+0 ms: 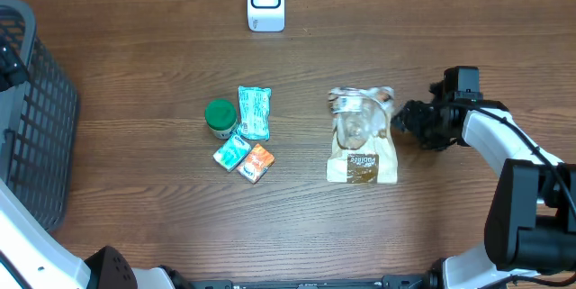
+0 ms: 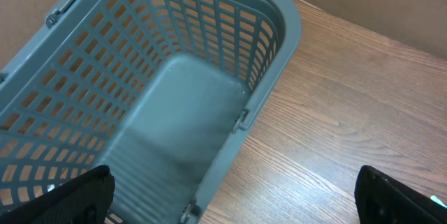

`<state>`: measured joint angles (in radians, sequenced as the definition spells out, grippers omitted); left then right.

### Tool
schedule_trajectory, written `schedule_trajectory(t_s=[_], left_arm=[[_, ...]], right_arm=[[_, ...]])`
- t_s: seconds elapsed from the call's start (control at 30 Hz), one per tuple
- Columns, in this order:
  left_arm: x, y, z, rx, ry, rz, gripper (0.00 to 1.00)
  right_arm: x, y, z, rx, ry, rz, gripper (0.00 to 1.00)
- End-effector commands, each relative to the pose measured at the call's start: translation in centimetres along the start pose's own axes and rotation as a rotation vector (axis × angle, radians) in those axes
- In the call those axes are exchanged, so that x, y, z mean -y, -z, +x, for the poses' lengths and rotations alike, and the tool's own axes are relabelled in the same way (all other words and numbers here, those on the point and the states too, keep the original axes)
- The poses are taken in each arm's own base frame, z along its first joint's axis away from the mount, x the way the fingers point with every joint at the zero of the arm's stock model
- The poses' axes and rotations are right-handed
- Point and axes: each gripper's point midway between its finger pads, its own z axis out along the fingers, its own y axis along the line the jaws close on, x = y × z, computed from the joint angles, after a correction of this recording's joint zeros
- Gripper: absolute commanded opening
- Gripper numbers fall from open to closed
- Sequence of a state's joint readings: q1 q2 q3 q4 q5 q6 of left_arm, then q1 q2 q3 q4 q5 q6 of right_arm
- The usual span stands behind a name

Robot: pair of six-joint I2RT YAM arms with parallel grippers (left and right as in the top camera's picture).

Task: Scan the item barcode

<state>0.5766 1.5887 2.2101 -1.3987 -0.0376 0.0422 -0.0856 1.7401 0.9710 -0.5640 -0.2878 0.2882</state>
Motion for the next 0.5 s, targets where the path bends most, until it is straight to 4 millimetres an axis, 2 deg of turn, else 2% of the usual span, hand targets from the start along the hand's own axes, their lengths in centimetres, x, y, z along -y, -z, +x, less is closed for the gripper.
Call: schedule_trajectory(t_s=[0.0,0.1,0.37,0.47], left_arm=[[0.1,0.1,0.0,0.004,0.017,0.007,1.00],[0.1,0.1,0.0,0.004,0.017,0.007,0.99],[0.1,0.1,0.0,0.004,0.017,0.007,1.00],[0.1,0.1,0.0,0.004,0.017,0.007,1.00]], right_arm=[[-2.5,-0.3,0.8,-0.027,0.096,-0.096,0.74],[-3.5,-0.1,0.5,-0.023,0.115,-0.131,0.77],[-6.1,2.1,-1.5,-0.030,0.297,-0.217,0.90],[-6.6,1.9,-1.9,-0.084,0.357,-0.229,0.92]])
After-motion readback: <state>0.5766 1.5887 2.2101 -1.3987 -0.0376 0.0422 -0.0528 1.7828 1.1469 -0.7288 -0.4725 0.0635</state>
